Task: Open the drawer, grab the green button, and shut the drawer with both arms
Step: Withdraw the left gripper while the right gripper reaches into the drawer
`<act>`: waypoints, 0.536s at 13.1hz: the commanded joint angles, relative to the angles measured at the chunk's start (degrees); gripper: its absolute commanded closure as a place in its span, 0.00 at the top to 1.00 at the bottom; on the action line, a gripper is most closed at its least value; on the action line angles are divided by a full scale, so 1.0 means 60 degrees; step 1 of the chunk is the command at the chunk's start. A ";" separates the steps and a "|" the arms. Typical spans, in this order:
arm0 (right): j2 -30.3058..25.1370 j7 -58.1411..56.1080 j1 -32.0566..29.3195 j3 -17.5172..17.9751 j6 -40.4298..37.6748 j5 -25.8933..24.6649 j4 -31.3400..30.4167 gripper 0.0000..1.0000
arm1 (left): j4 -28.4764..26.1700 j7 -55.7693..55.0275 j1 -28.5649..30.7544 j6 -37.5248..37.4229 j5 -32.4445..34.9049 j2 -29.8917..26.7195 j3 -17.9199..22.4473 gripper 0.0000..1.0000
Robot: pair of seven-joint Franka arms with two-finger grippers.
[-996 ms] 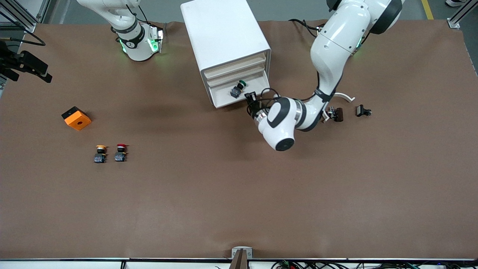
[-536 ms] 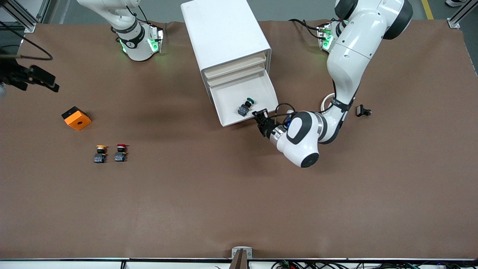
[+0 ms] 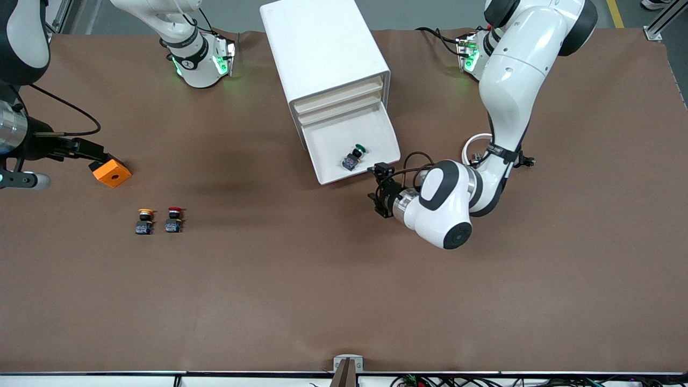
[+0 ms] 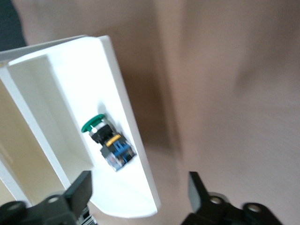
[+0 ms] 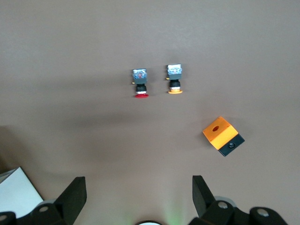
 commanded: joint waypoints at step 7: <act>0.0423 0.7996 0.4326 0.0043 0.1538 0.0645 -0.0214 1.00 | 0.0424 0.4732 0.1399 -0.0118 0.2989 -0.2320 0.0373 1.00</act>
